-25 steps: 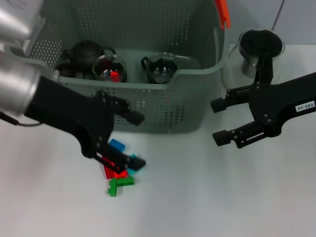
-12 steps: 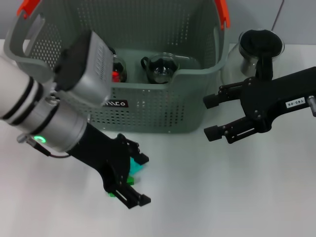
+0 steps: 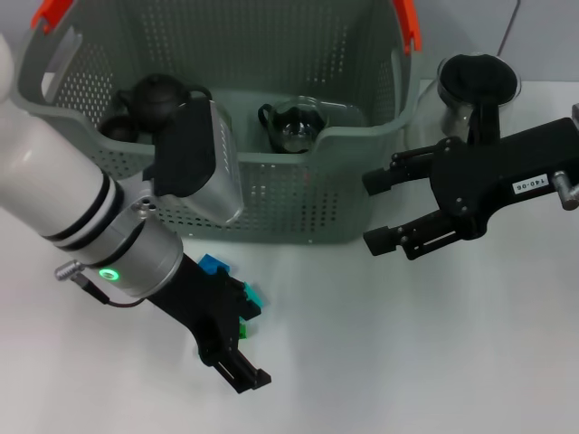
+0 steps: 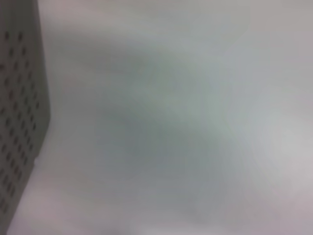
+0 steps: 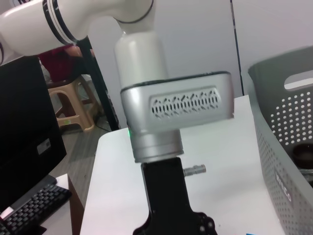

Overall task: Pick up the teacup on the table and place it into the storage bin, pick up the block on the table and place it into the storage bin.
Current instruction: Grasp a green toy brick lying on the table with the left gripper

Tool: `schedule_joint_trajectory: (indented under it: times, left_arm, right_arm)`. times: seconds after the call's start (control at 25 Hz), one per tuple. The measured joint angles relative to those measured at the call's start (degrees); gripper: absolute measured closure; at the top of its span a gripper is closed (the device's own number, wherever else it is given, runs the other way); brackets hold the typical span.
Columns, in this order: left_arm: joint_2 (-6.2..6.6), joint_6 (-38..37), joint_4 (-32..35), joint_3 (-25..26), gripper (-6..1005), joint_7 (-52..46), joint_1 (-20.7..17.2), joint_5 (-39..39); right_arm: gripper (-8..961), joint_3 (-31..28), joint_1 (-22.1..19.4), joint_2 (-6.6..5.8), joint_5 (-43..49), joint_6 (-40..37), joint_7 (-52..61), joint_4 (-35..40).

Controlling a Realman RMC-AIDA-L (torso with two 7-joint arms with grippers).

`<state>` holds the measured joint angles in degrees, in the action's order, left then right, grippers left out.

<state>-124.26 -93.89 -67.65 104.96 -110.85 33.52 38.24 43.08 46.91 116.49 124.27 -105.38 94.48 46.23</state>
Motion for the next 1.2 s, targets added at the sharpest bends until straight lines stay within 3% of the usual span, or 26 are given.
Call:
schedule_joint_trajectory:
  times: [0.44, 1.2]
  left_arm:
    - [-0.04, 4.8, 2.1, -4.7, 57, -1.8, 0.5, -3.6]
    - [-0.09, 3.1, 2.5, -5.3, 62, -2.1, 2.3, -4.2]
  right_arm:
    - [42, 0.1, 0.2, 0.23, -0.5, 0.3, 0.0, 0.0]
    - [42, -0.1, -0.2, 0.05, -0.7, 0.8, -0.5, 0.1]
